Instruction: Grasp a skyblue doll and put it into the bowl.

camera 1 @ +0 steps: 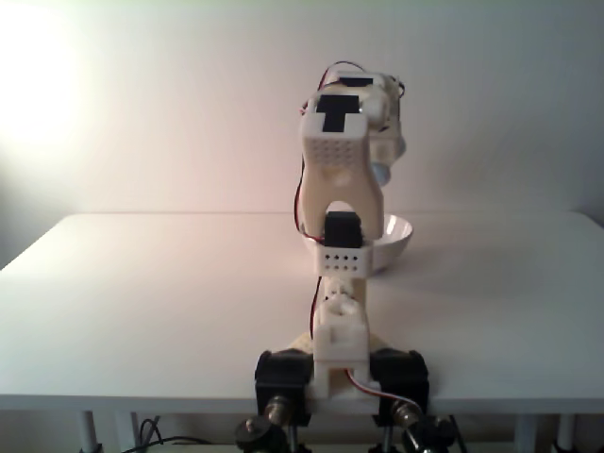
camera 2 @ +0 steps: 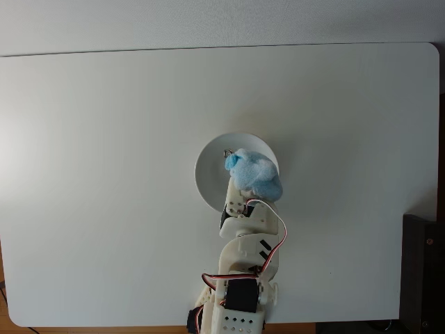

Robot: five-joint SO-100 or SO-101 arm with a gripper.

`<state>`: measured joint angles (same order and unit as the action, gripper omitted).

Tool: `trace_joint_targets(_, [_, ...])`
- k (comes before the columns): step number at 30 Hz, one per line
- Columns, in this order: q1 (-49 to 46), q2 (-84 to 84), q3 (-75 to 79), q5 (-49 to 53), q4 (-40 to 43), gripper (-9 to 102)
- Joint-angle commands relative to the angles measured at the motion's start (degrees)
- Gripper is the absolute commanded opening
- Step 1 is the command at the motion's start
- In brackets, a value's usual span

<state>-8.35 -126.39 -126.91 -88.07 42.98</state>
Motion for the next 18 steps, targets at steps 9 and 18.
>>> trace_joint_targets(9, [-0.2,-1.1,0.0,0.0,-0.5,21])
trace_joint_targets(18, [-0.3,-1.0,0.6,0.5,-0.5,61])
